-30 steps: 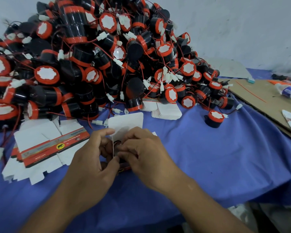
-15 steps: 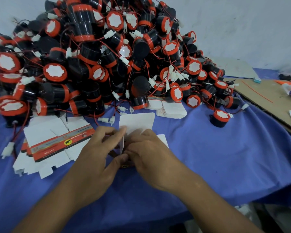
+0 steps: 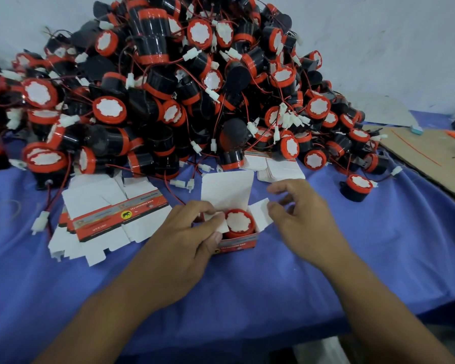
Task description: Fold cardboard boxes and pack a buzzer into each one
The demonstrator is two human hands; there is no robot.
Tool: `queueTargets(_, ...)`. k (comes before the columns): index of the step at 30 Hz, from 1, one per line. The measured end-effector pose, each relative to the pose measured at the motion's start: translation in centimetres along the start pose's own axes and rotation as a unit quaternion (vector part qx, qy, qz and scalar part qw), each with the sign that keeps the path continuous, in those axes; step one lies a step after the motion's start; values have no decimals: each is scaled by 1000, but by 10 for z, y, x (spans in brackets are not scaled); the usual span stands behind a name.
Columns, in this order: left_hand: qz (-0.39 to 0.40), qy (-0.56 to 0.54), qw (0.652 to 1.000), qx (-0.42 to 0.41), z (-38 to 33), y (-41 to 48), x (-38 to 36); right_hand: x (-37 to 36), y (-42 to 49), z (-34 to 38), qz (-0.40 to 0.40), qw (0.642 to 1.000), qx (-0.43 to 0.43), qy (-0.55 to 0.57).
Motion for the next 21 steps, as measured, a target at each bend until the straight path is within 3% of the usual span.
queueTargets(3, -6, -16, 1000, 0, 1, 3, -2, -6, 1, -4, 38, 993, -53, 94)
queueTargets(6, -11, -41, 999, -8, 3, 7, -2, -13, -5, 10, 28, 987, 5, 156)
queueTargets(9, -17, -56, 998, -13, 6, 12, -1, -22, -8, 17, 40, 991, 71, 102)
queueTargets(13, -31, -57, 998, -17, 8, 17, 2, -33, -5, 13, 32, 996, 73, 39)
queueTargets(18, -49, -87, 995, 16, 11, 20, 3, -40, -2, 4, 18, 990, 17, 136)
queueTargets(21, -83, -94, 991, 37, 10, 22, 2, -38, -1, 6, 37, 983, 39, 176)
Point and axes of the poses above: each hand's wrist, its own y-axis towards the middle knuckle, its own x-axis out of the back of the hand, z = x × y, the point moved 3 cm from there along y, towards the middle knuckle, and after that the axes turned 4 degrees about z, right-handed, at the moved point
